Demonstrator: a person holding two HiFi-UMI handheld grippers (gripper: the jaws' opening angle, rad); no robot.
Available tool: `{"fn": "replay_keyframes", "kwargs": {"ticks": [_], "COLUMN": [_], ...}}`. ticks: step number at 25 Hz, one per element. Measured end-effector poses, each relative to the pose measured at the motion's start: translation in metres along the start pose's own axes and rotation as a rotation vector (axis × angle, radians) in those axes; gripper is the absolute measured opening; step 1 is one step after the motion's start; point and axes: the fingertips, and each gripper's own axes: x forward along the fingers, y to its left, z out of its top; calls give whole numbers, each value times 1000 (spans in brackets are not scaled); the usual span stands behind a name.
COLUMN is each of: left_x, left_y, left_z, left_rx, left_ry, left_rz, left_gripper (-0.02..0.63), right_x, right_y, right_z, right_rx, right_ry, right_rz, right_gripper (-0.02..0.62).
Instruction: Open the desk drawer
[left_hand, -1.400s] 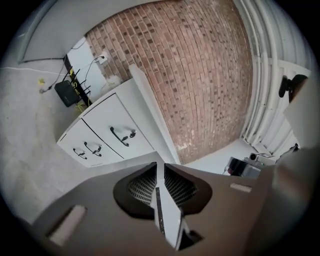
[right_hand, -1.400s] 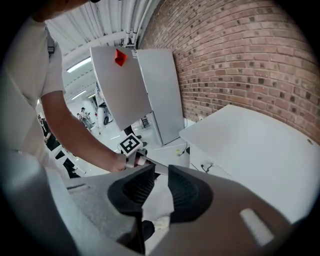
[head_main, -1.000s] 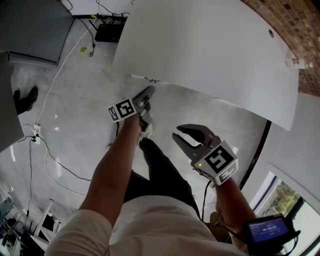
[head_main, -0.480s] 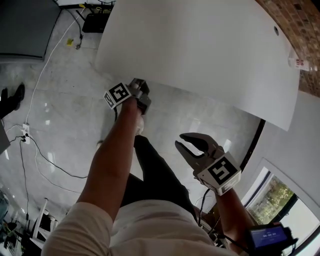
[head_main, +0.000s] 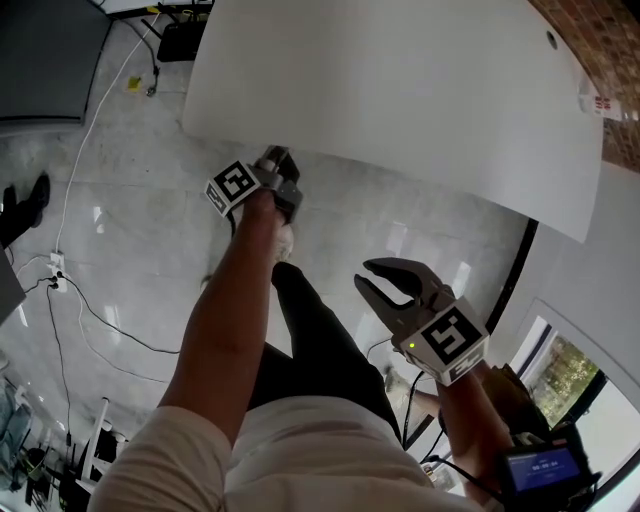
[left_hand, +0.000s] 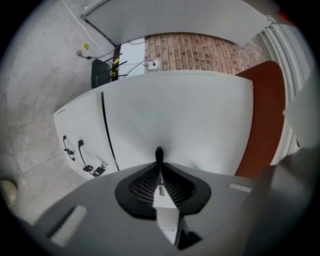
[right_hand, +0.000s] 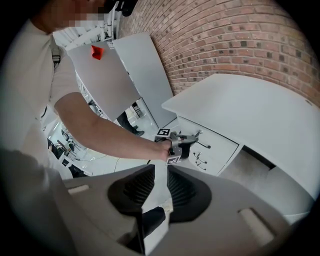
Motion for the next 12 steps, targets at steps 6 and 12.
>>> {"fn": "replay_keyframes", "kwargs": {"ticks": [6,12], "left_x": [-27,-51], "left_y": [3,6], "left_z": [-21,-46], "left_rx": [12,10], "left_ry": [41,76], "left_rz": [23,49], "left_gripper": [34,35], "right_x": [-1,-6], "right_y": [10,18], "right_z": [-8,-11], "right_rx": [21,37], "right_ry": [-18,-38], "right_rz": [-6,-1], "right_gripper": [72,72]}}
